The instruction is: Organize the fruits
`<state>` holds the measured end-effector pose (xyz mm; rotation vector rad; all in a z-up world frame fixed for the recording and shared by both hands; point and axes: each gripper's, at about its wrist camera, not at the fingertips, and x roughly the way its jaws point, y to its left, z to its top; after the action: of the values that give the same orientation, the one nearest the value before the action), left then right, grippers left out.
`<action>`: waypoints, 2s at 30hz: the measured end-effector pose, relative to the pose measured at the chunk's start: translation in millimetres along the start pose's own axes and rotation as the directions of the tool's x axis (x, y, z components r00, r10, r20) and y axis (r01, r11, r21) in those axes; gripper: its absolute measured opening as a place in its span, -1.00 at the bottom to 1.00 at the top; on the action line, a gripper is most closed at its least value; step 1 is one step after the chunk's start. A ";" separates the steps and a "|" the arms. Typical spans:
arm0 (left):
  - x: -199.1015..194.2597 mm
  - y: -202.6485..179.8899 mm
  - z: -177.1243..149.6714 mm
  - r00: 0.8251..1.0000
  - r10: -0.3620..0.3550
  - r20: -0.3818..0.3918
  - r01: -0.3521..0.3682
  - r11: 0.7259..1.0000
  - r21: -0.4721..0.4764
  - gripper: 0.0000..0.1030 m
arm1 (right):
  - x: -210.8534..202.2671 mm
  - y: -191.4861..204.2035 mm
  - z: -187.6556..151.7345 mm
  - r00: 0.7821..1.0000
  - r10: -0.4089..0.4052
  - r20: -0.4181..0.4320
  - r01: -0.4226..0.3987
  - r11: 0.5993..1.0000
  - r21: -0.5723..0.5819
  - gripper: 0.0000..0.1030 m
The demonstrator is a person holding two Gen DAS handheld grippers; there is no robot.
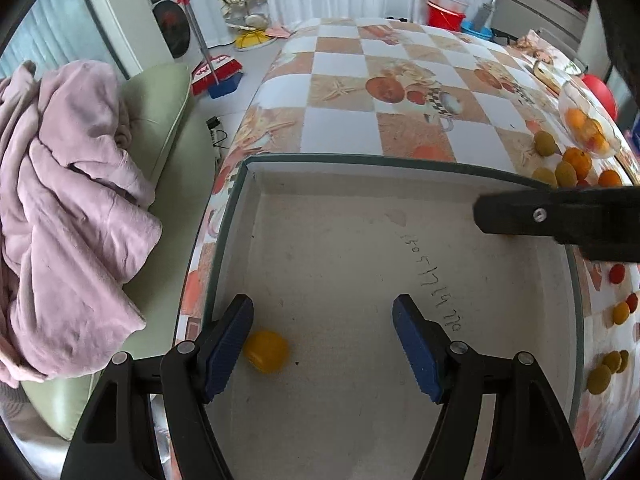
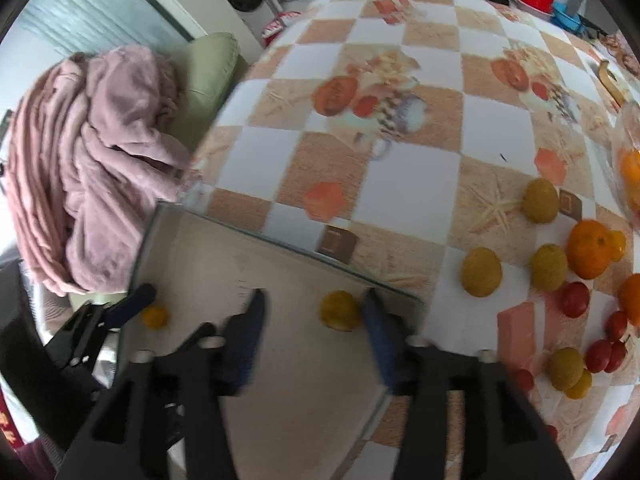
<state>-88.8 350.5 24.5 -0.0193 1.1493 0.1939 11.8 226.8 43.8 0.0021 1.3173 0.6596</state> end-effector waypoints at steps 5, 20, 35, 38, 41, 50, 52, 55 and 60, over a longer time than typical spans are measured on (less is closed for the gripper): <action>-9.1 -6.2 -6.2 1.000 -0.002 -0.010 0.002 1.000 -0.001 0.43 | -24.7 4.1 -1.9 0.999 0.028 0.046 -0.029 1.000 0.009 0.61; -74.8 -116.6 -10.6 0.984 -0.174 0.028 0.170 0.979 0.115 0.43 | -123.8 -115.8 -109.9 0.982 -0.183 0.054 0.166 0.958 0.234 0.61; -55.2 -233.6 -11.6 0.966 -0.253 -0.058 0.260 0.931 0.256 0.43 | -141.2 -190.9 -200.4 0.950 -0.310 -0.041 0.304 0.886 0.350 0.61; -45.0 -247.5 -13.7 0.967 -0.241 -0.077 0.253 0.927 0.278 0.43 | -138.0 -196.0 -205.6 0.947 -0.317 -0.047 0.314 0.886 0.342 0.61; -37.7 -256.6 -16.4 0.971 -0.223 -0.088 0.239 0.925 0.296 0.43 | -132.8 -198.1 -209.1 0.943 -0.327 -0.058 0.327 0.885 0.331 0.61; -29.7 -260.6 -15.2 0.974 -0.206 -0.094 0.224 0.935 0.276 0.43 | -119.9 -187.1 -205.0 0.926 -0.372 -0.058 0.375 0.896 0.238 0.34; -28.5 -259.2 -14.9 0.976 -0.197 -0.096 0.216 0.939 0.268 0.22 | -117.3 -182.3 -202.2 0.918 -0.391 -0.060 0.394 0.894 0.211 0.13; -24.6 -258.2 -17.6 0.974 -0.195 -0.116 0.219 0.941 0.258 -0.04 | -117.1 -181.4 -200.6 0.914 -0.401 -0.061 0.405 0.894 0.189 -0.24; -28.7 -265.2 -21.6 0.966 -0.228 -0.120 0.253 0.925 0.282 -0.52 | -123.7 -189.7 -202.0 0.935 -0.350 -0.054 0.352 0.909 0.224 -0.47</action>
<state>-76.5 83.2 19.4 0.0963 1.2400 -0.2012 -95.8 -56.6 28.7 -0.0501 1.3566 0.1976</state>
